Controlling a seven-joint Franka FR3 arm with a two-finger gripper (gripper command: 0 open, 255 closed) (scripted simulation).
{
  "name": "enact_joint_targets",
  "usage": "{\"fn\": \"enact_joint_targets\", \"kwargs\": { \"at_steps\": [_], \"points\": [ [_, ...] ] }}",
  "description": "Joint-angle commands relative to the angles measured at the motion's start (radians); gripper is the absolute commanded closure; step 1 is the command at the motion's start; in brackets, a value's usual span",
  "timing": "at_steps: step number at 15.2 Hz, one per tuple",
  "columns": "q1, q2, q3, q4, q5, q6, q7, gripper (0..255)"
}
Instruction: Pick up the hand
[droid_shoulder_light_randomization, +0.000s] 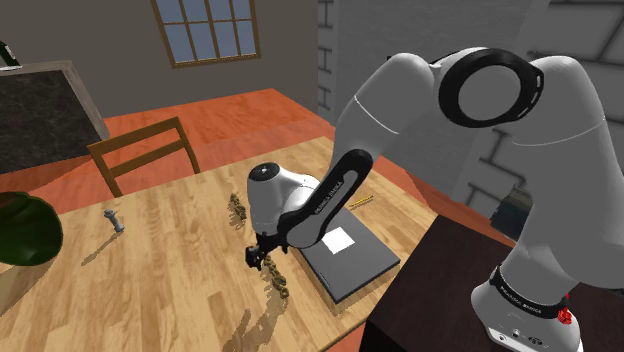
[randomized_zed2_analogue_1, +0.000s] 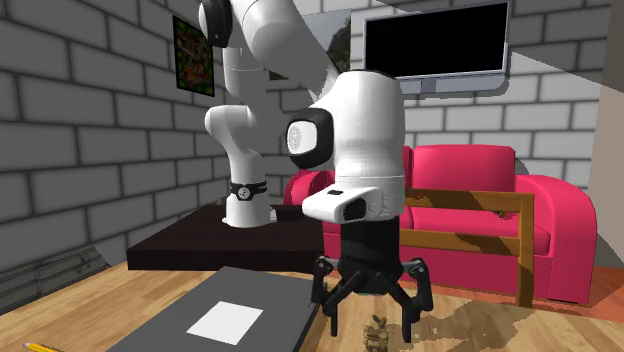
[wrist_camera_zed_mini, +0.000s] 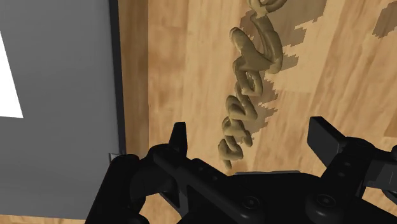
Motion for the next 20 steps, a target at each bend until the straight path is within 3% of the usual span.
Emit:
{"fn": "enact_joint_targets", "kwargs": {
  "at_steps": [1, 8, 9, 20],
  "points": [
    [0.010, 0.031, -0.010, 0.018, -0.009, 0.014, 0.008, 0],
    [0.028, 0.095, -0.034, 0.039, -0.031, 0.058, 0.024, 0],
    [0.028, 0.095, -0.034, 0.039, -0.030, 0.057, 0.024, 255],
    [0.021, 0.072, -0.026, 0.031, -0.023, 0.042, 0.019, 255]
  ]
}}
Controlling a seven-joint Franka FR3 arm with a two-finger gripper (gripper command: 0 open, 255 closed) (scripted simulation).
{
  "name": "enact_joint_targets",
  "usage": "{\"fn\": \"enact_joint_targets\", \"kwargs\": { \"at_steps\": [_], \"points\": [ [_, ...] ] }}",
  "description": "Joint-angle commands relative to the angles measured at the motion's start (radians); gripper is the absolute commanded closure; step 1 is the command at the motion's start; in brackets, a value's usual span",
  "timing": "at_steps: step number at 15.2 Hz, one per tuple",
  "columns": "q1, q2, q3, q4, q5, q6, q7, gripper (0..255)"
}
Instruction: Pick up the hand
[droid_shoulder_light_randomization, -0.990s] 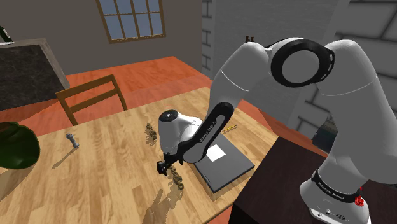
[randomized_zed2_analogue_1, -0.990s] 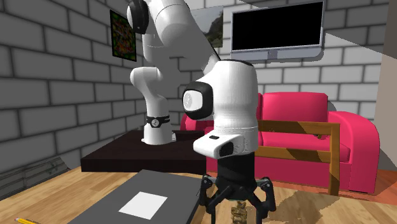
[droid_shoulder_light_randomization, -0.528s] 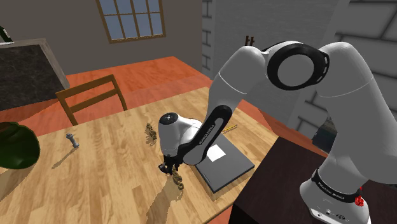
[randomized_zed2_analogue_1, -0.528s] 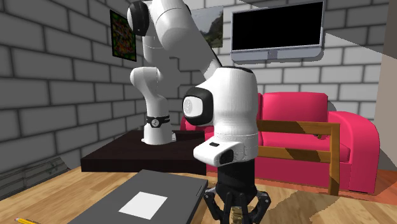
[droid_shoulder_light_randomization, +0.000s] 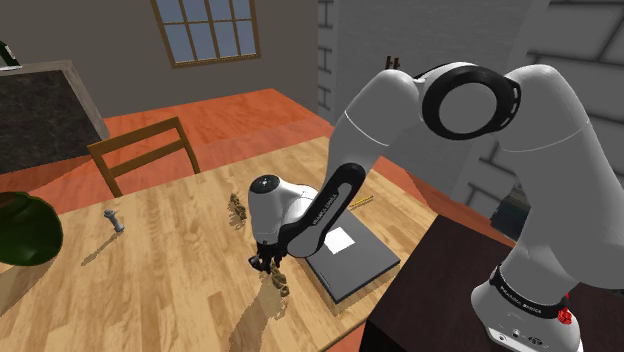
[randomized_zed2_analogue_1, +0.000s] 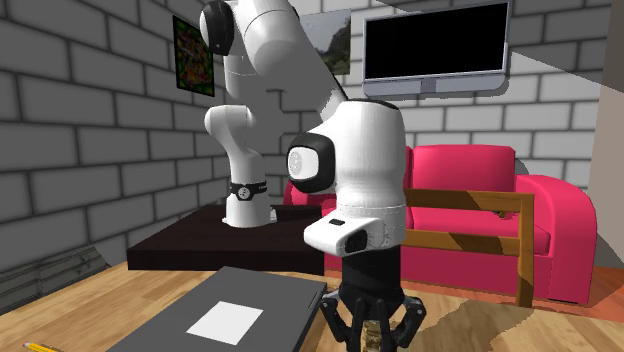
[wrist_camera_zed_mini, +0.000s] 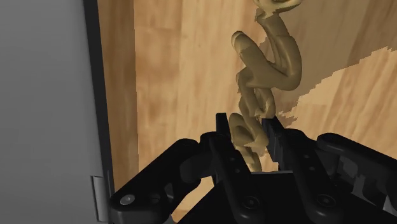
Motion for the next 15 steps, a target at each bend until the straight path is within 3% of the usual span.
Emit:
{"fn": "enact_joint_targets", "kwargs": {
  "at_steps": [1, 15],
  "points": [
    [-0.006, -0.021, 0.008, -0.010, 0.006, -0.012, -0.004, 255],
    [-0.045, -0.154, 0.060, -0.040, 0.060, -0.114, -0.043, 255]
  ]
}}
